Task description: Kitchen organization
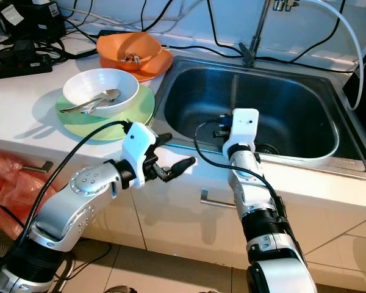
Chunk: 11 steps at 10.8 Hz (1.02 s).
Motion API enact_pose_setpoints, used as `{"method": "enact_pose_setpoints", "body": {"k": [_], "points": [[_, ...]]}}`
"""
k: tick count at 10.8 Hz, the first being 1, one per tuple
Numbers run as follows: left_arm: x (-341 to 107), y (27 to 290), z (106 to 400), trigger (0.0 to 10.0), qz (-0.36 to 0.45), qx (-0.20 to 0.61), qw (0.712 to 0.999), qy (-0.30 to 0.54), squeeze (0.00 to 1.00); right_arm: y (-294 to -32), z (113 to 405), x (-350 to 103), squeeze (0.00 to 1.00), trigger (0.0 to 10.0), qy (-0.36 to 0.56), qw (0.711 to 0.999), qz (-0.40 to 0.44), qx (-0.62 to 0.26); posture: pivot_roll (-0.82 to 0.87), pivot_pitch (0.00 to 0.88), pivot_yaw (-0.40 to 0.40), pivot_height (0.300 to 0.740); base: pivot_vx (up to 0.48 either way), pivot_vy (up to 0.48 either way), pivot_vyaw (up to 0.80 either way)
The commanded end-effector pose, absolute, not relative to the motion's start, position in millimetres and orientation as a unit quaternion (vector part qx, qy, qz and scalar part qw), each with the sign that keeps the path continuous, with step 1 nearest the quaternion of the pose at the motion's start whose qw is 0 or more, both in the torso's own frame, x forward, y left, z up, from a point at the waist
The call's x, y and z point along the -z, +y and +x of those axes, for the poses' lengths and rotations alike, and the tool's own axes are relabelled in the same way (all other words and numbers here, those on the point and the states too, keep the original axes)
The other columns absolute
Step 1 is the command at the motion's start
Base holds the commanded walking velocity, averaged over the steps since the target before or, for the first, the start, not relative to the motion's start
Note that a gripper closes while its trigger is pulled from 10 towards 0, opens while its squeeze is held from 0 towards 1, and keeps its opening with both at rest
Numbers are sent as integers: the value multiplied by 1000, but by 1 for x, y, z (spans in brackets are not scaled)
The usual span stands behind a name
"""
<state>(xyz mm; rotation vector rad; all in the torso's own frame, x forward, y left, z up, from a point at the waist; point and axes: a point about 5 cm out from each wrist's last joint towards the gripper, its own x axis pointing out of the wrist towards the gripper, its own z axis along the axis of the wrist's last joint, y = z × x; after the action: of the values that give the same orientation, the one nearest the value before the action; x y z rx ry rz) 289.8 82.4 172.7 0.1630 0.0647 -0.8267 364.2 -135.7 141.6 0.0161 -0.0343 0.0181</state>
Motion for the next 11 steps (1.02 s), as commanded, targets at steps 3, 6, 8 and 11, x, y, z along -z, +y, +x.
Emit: {"method": "enact_pose_setpoints", "body": {"k": [3, 6, 8, 11], "points": [[-188, 85, 294, 10000, 93, 378, 921, -6, 0, -130, 365, -151, 1000, 10000, -36, 999, -9, -37, 141, 64, -56, 740, 0, 0, 0], [-197, 94, 303, 10000, 103, 335, 936, -31, 0, -133, 364, -163, 1000, 10000, -67, 997, -13, -28, 124, 62, -39, 740, 0, 0, 0], [-212, 109, 312, 10000, 121, 265, 954, -71, 0, -134, 361, -172, 973, 10000, -92, 995, -2, -37, 123, 63, -35, 740, 0, 0, 0], [-225, 140, 318, 10000, 134, 155, 973, -108, 0, -123, 356, -177, 0, 10000, -101, 992, 16, -69, 127, 62, -33, 740, 0, 0, 0]]}}
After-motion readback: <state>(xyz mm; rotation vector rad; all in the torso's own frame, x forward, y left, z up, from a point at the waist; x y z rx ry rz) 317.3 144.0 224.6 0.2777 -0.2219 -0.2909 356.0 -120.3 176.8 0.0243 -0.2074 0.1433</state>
